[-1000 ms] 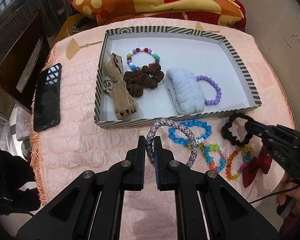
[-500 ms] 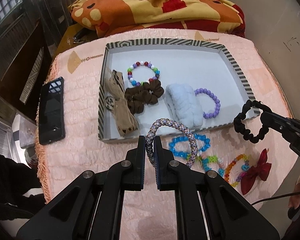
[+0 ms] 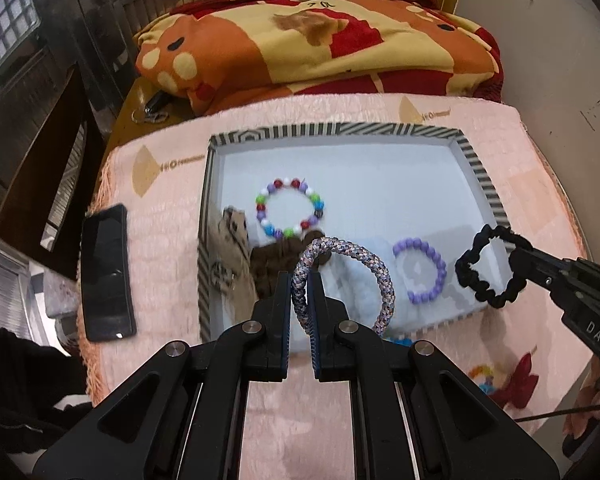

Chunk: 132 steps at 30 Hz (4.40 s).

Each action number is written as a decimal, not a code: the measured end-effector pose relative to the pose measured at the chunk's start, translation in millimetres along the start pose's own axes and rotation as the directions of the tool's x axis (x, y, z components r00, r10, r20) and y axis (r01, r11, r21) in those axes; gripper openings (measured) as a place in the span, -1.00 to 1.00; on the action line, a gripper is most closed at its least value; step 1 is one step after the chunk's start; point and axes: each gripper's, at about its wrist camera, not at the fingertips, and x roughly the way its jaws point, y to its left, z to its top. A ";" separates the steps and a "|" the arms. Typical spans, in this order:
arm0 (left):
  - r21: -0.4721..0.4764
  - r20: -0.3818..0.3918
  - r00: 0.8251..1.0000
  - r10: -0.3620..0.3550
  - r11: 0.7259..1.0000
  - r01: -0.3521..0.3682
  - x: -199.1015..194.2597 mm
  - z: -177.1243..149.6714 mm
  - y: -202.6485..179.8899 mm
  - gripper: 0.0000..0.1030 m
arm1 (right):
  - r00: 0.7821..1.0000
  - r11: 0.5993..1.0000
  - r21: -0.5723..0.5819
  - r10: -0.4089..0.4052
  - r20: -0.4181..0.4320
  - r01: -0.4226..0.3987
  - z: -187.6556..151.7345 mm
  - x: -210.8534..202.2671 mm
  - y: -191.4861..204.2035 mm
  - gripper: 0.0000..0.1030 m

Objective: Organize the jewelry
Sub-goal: 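Carry both held items into the striped box and open both tools, then withdraw both tools from the box toward the dark red bow and bead bracelets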

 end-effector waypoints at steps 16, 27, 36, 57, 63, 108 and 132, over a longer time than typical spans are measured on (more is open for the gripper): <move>-0.010 -0.046 0.999 0.025 1.000 -0.026 52.5 57.4 -12.3 -0.87 | 0.998 0.997 0.063 0.048 -0.052 -0.044 46.8 54.5 -28.2 -0.89; -0.034 -0.135 0.991 0.001 0.999 -0.005 102.9 75.8 -20.6 -0.87 | 0.992 0.995 0.094 0.037 -0.118 -0.026 59.5 103.5 -45.8 -0.89; -0.029 -0.169 0.985 0.018 0.999 -0.023 123.7 74.8 -25.3 -0.82 | 0.992 0.996 0.069 -0.048 -0.114 0.056 57.4 106.3 -53.2 -0.37; -0.058 -0.069 0.996 0.053 0.997 -0.057 61.8 33.1 -16.0 -0.22 | 0.999 0.996 0.086 -0.036 -0.020 0.037 22.5 29.7 -27.4 -0.21; -0.077 -0.051 0.997 0.049 0.996 -0.053 40.0 11.8 -12.9 -0.21 | 0.999 0.997 0.066 -0.040 -0.007 0.041 1.4 11.0 -10.1 -0.21; -0.067 -0.011 0.999 0.035 0.997 -0.036 -10.4 -87.9 -4.9 -0.21 | 0.991 0.986 0.095 -0.137 -0.012 0.137 -89.0 -26.2 24.7 -0.17; -0.128 -0.098 0.992 -0.073 0.990 0.060 8.6 -100.7 6.4 -0.16 | 0.987 0.979 0.128 -0.155 -0.043 0.160 -107.1 -30.1 2.8 -0.17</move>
